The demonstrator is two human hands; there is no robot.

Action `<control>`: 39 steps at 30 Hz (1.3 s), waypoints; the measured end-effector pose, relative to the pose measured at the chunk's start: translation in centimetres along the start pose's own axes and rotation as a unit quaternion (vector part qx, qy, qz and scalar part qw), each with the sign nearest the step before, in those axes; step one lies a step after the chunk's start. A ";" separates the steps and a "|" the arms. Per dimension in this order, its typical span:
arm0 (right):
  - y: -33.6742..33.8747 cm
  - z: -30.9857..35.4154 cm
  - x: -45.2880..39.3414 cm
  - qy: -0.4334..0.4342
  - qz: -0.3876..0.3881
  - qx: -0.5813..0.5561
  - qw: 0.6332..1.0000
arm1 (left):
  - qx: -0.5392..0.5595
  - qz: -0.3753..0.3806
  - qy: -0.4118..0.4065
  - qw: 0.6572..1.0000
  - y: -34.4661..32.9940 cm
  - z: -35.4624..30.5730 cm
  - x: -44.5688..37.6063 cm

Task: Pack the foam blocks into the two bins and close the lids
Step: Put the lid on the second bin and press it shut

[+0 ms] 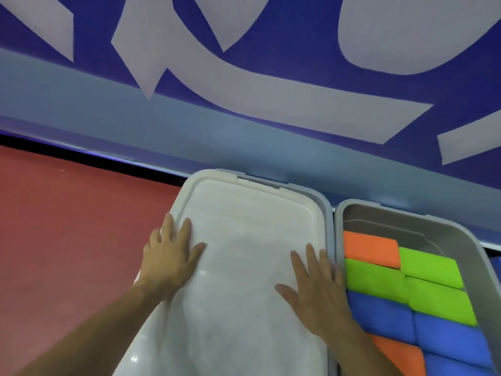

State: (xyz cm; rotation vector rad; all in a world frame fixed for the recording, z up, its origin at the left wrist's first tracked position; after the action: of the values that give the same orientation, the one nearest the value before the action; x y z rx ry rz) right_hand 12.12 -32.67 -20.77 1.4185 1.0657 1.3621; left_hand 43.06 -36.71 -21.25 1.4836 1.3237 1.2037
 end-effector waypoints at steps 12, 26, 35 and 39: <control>-0.1 -3.1 -4.4 -0.063 -0.068 -0.053 0.994 | -0.027 -0.073 0.041 0.996 -0.6 -2.9 -3.1; 4.2 -1.6 -9.0 -0.042 -0.079 -0.059 0.994 | -0.093 -0.059 0.011 0.994 1.1 -2.1 -2.2; 6.0 4.6 -23.7 0.060 0.038 -0.056 0.996 | -0.051 0.076 -0.207 0.974 0.6 -13.1 -21.0; 6.3 4.2 -25.7 -0.019 0.181 -0.091 0.979 | -0.112 0.160 -0.166 0.967 -0.6 -13.6 -22.7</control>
State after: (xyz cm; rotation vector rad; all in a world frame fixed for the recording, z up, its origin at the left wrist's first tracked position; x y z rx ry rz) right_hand 15.55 -59.21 -21.14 1.5427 0.6570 1.6354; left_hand 29.63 -59.56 -21.92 1.6830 0.7189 1.1928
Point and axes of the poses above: each hand's wrist, its own x-axis away from the middle knuckle, its own y-axis out of the back of the hand, z = x × y, the point moved 5 cm from there along -x, towards the middle knuckle, and after that the axes turned 7 degrees about -y, right-handed, at the moved point
